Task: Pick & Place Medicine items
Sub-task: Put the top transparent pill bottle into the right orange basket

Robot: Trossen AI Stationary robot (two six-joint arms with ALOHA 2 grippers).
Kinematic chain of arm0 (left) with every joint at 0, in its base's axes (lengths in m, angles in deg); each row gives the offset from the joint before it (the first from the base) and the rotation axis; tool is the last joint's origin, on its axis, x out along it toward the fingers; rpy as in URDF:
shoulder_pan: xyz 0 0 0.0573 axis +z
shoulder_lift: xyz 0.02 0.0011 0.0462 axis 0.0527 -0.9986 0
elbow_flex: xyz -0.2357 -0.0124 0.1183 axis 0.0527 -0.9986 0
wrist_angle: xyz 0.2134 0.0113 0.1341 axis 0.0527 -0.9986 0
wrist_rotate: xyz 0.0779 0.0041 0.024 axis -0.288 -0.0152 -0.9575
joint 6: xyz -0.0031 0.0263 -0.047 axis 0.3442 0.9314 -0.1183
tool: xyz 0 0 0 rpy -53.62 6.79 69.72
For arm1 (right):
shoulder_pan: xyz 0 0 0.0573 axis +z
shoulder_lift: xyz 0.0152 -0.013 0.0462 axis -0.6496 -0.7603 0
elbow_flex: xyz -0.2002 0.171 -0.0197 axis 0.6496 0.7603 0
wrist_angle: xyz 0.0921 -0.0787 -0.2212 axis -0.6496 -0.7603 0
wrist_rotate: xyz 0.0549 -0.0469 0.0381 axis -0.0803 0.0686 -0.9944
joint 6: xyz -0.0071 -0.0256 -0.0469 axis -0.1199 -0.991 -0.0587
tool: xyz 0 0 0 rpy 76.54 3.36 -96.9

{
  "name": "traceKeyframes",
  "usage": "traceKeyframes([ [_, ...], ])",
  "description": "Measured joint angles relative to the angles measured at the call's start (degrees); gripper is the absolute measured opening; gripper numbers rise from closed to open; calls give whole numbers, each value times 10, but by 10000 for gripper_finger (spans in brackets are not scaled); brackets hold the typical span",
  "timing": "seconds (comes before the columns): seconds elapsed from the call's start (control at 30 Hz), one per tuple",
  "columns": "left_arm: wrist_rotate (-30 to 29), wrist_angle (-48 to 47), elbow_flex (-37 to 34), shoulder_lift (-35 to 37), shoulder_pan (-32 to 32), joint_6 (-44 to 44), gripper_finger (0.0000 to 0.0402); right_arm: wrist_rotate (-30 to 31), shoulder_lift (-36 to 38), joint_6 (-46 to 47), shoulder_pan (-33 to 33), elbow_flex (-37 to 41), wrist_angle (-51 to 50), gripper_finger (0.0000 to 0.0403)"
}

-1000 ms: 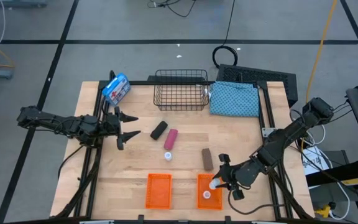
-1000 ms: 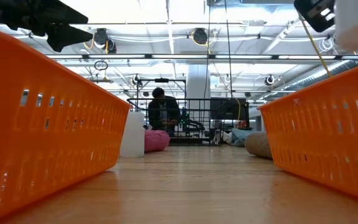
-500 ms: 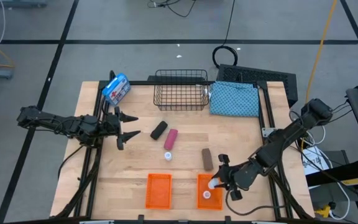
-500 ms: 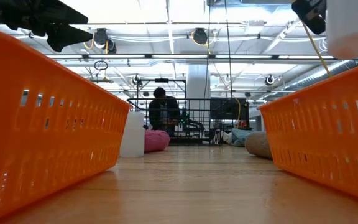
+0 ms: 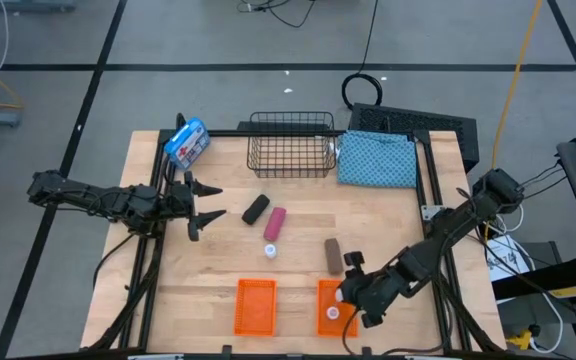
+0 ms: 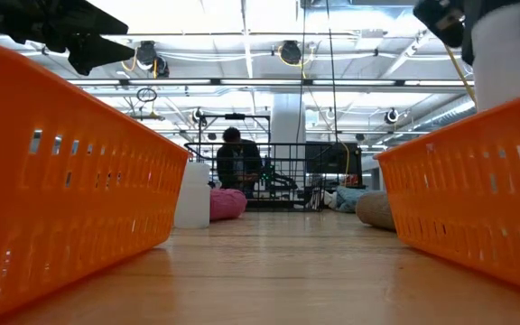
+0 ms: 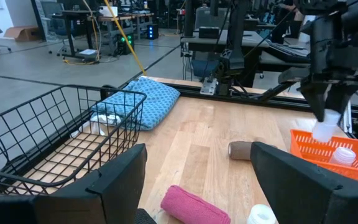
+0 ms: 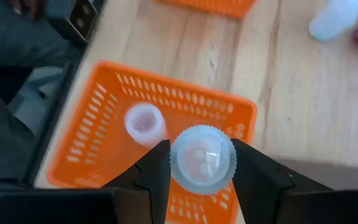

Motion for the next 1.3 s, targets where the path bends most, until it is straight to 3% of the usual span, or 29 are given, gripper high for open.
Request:
traceKeyframes([
  [0.33, 0, 0, 0, 0, 0, 0, 299, 0, 1, 42, -2, 41, 16, 133],
  [0.67, 0, 0, 0, 0, 0, 0, 299, -17, 1, 34, -3, 103, 112, 133],
  [1.3, 0, 0, 0, 0, 0, 0, 299, -17, 1, -26, -5, 117, 141, 134],
])
